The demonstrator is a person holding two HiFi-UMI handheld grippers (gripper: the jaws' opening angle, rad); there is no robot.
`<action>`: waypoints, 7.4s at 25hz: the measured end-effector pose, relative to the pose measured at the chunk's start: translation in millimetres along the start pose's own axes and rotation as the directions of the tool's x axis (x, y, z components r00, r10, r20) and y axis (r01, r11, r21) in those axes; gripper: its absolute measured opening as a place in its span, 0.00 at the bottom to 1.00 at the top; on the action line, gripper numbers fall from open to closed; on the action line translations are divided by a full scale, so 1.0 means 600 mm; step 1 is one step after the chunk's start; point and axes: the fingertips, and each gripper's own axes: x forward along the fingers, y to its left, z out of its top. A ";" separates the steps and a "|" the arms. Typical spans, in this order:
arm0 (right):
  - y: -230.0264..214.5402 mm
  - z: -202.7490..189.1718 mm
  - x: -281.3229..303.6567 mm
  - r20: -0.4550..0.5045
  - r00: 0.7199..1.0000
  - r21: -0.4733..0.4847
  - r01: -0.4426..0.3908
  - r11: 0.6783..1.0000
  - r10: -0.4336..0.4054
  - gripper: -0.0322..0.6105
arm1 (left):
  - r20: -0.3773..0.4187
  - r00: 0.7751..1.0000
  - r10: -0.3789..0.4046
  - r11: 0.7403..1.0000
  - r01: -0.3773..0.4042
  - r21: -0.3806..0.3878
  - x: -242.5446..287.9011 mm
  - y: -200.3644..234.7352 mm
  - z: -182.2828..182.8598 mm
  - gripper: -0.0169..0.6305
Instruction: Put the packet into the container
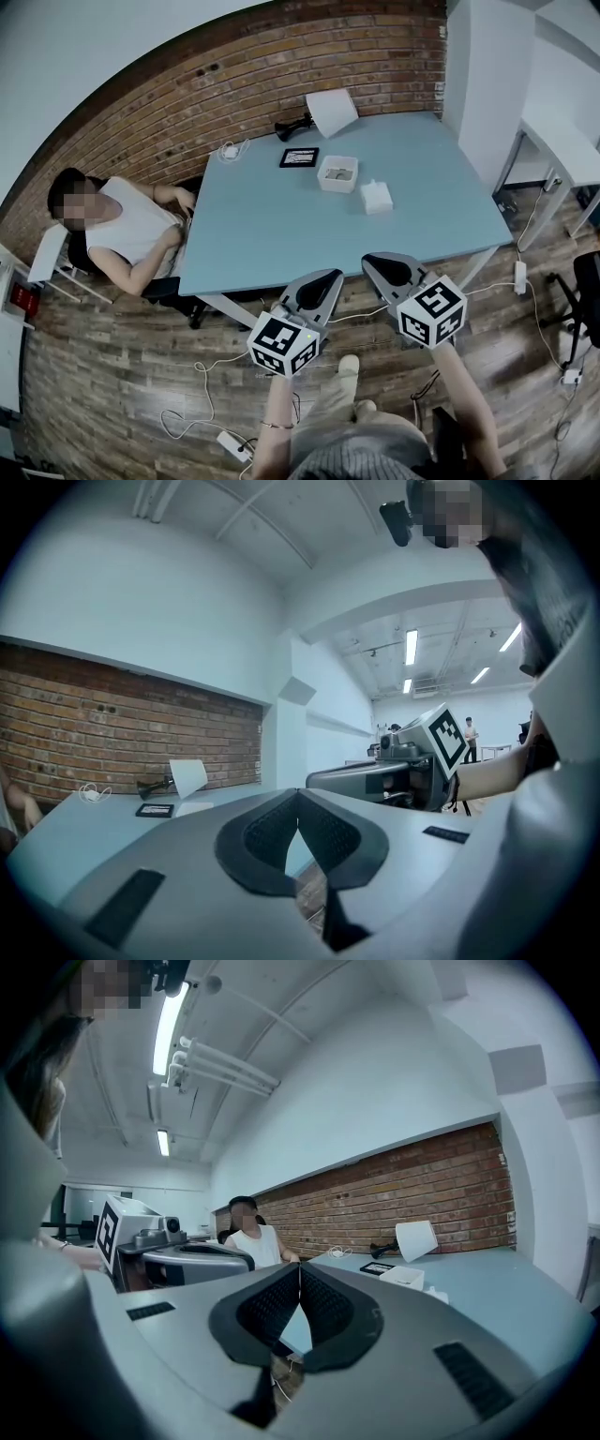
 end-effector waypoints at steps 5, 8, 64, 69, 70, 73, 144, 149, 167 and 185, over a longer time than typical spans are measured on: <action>-0.047 0.009 0.049 -0.005 1.000 0.002 0.009 1.000 -0.009 0.07 | 0.004 1.000 -0.012 1.000 0.012 0.001 0.044 0.059 0.006 0.04; -0.072 0.017 0.077 -0.003 1.000 0.011 0.017 1.000 -0.017 0.07 | 0.005 1.000 -0.027 1.000 0.027 0.003 0.068 0.091 0.011 0.04; -0.565 -0.234 0.241 -0.435 0.896 0.400 0.285 0.871 -0.093 0.29 | -0.207 0.956 -0.206 0.975 0.184 -0.121 0.478 0.270 -0.212 0.04; -0.572 -0.268 0.252 -0.481 0.873 0.427 0.319 0.846 -0.086 0.29 | -0.213 0.956 -0.202 0.975 0.175 -0.140 0.482 0.267 -0.223 0.04; -0.572 -0.274 0.255 -0.487 0.870 0.443 0.323 0.837 -0.078 0.29 | -0.214 0.956 -0.200 0.975 0.172 -0.143 0.482 0.267 -0.224 0.04; -0.569 -0.281 0.260 -0.488 0.872 0.491 0.317 0.812 -0.046 0.29 | -0.219 0.956 -0.197 0.975 0.166 -0.150 0.482 0.265 -0.229 0.04; -0.574 -0.084 0.514 -0.553 0.757 0.211 -0.277 0.937 0.348 0.17 | -0.168 0.986 0.005 0.993 -0.026 -0.119 0.453 0.541 -0.135 0.04; -0.577 -0.105 0.538 -0.592 0.699 0.195 -0.359 0.913 0.401 0.17 | -0.165 0.986 0.032 0.989 -0.056 -0.139 0.469 0.561 -0.149 0.04; -0.574 -0.183 0.572 -0.749 0.567 0.063 -0.453 0.889 0.342 0.17 | -0.235 0.972 0.029 0.985 -0.067 -0.158 0.481 0.565 -0.201 0.04; -0.614 -0.203 0.590 -0.808 0.580 -0.168 -0.398 0.902 0.105 0.17 | -0.246 0.967 0.065 0.984 -0.103 -0.147 0.484 0.555 -0.206 0.04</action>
